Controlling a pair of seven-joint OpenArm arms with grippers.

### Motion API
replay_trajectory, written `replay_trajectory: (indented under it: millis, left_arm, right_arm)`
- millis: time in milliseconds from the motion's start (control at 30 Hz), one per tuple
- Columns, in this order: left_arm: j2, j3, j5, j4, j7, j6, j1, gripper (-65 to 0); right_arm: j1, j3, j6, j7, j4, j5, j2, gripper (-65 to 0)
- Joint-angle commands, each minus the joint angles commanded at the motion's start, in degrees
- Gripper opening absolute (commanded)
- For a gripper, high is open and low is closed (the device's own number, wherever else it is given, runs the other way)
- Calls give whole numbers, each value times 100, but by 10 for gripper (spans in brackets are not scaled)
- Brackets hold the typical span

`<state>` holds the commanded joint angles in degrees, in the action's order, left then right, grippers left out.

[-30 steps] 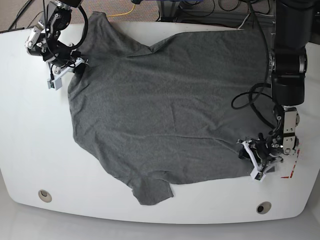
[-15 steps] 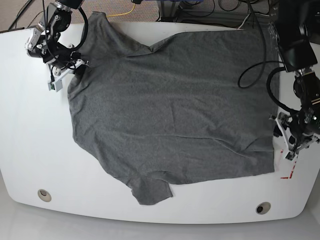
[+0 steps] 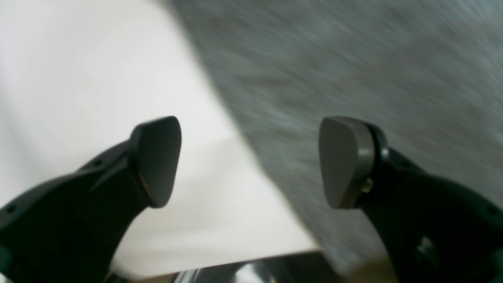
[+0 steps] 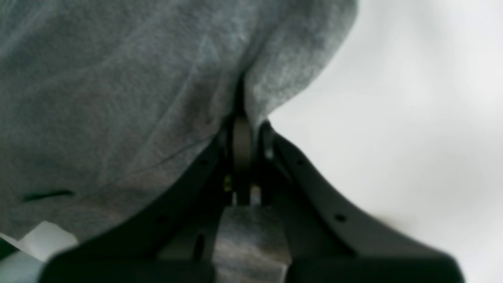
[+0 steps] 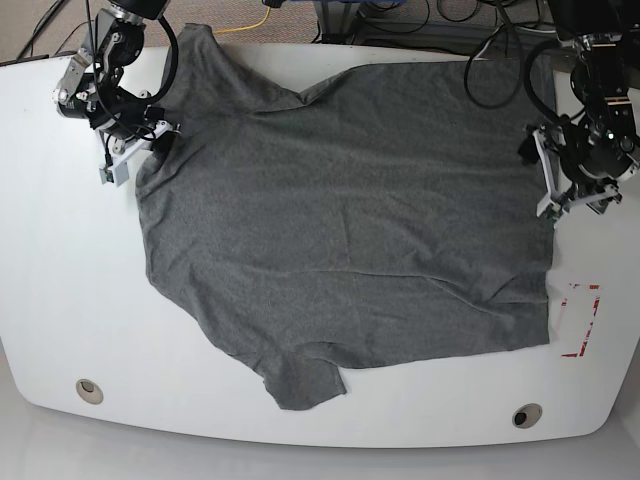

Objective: Layout the t-shirt on the table in an organized manner, then fold the t-shirt properly
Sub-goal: 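Release the hem and raise the left gripper back toward the shoulder, then grasp the shirt's shoulder edge with the left gripper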

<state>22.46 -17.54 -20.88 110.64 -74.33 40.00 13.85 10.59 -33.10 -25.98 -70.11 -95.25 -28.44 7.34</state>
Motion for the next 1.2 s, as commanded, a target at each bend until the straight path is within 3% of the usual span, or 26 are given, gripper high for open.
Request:
replay_trajectory:
  millis: [233,467,533,667,833,1200]
  left_arm:
    - [70,0,-264,299,0,0,923,-207]
    - [352,-53,-598,290,0,0,1477,-211]
    - [448,-316,-607,281,0,0,1626,-211]
    - [457,-563,-607,264,0,0,1679,-210]
    - [642,-554,-607,185,0,0,1679,-210]
    - [659,-554,-607,-387,35,0,1626,-210]
  right_arm:
    - [0,0,9,0,0,0,-9,-650]
    - [0,0,18,0,0,9,-9,-650]
    - [0,0,18,0,0,9,-9,-650]
    - [0,0,18,0,0,9,-9,-650]
    - [0,0,18,0,0,9,-9,-650]
    - [0,0,0,0,0,0,-9,-650]
